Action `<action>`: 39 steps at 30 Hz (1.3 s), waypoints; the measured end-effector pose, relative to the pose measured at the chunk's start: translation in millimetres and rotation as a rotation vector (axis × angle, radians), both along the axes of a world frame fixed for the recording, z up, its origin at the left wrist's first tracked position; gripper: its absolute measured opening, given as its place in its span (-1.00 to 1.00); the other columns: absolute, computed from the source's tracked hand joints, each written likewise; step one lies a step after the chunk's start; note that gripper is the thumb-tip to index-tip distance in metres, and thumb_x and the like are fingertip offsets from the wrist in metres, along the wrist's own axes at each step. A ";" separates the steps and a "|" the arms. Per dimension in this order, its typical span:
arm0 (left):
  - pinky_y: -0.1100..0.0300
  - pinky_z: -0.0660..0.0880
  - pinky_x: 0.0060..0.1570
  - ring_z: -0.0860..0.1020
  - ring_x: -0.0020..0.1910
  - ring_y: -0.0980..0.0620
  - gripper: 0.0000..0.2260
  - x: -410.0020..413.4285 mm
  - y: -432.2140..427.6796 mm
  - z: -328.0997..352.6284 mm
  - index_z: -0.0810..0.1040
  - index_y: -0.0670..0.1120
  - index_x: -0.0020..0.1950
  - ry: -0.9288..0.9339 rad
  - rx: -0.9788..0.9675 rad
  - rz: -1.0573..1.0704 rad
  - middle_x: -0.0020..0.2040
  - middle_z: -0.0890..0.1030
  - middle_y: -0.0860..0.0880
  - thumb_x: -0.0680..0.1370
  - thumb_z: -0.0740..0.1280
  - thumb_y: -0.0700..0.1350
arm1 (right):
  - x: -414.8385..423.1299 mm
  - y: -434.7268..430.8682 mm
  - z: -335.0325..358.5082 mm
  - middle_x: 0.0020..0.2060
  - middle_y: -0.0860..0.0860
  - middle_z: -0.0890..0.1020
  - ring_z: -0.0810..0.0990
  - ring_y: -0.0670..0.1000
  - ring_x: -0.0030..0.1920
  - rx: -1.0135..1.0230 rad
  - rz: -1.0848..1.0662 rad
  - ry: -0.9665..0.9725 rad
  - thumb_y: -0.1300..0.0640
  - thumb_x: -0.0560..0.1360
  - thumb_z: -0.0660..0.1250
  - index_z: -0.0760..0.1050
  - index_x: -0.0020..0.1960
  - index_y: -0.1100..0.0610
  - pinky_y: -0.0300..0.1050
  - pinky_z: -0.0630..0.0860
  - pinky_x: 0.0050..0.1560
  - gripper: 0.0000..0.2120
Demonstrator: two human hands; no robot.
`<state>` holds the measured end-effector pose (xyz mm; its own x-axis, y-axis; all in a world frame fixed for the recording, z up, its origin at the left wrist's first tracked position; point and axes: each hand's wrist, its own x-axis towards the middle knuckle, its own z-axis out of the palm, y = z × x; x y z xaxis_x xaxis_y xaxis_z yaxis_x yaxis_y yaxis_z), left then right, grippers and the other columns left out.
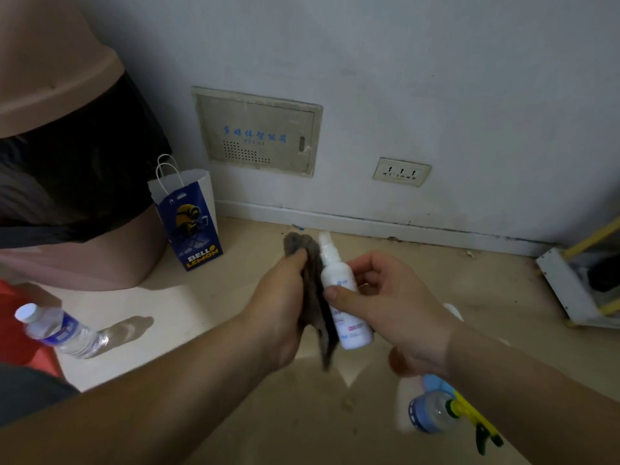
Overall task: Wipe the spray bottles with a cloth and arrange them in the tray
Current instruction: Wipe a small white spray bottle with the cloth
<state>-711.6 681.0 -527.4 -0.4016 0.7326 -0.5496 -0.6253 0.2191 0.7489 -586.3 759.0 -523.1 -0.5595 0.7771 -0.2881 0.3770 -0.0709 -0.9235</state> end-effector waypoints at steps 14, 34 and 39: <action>-0.22 0.49 0.33 0.70 0.15 -0.10 -0.55 5.9 -3.0 -9.4 0.64 0.07 0.28 -0.073 -0.054 -0.152 0.11 0.75 -0.07 0.70 0.06 0.24 | 2.5 -8.0 5.9 -0.08 -0.04 0.69 0.69 -0.10 -0.11 0.157 0.078 -0.110 0.14 0.53 0.41 0.56 0.05 -0.05 -0.20 0.65 -0.18 -0.86; 0.18 0.51 0.06 0.60 0.07 0.13 -0.77 25.4 4.4 -26.1 0.60 0.12 0.16 0.849 0.061 -0.303 -0.01 0.69 0.17 0.70 0.15 0.06 | 8.8 41.7 7.6 -0.57 -0.01 0.26 0.16 -0.05 -0.59 0.374 0.150 -0.353 0.00 0.63 0.23 0.29 -0.43 0.12 -0.24 0.11 -0.58 -0.52; 0.10 0.44 0.32 0.45 0.36 0.11 -0.54 37.2 -23.9 -35.9 0.34 0.10 0.56 1.356 0.238 -0.367 0.43 0.42 0.16 0.67 0.07 0.12 | 11.2 43.0 11.3 -0.55 0.04 0.26 0.13 -0.04 -0.60 0.101 -0.004 -0.247 0.00 0.65 0.21 0.35 -0.31 0.14 -0.31 0.10 -0.55 -0.61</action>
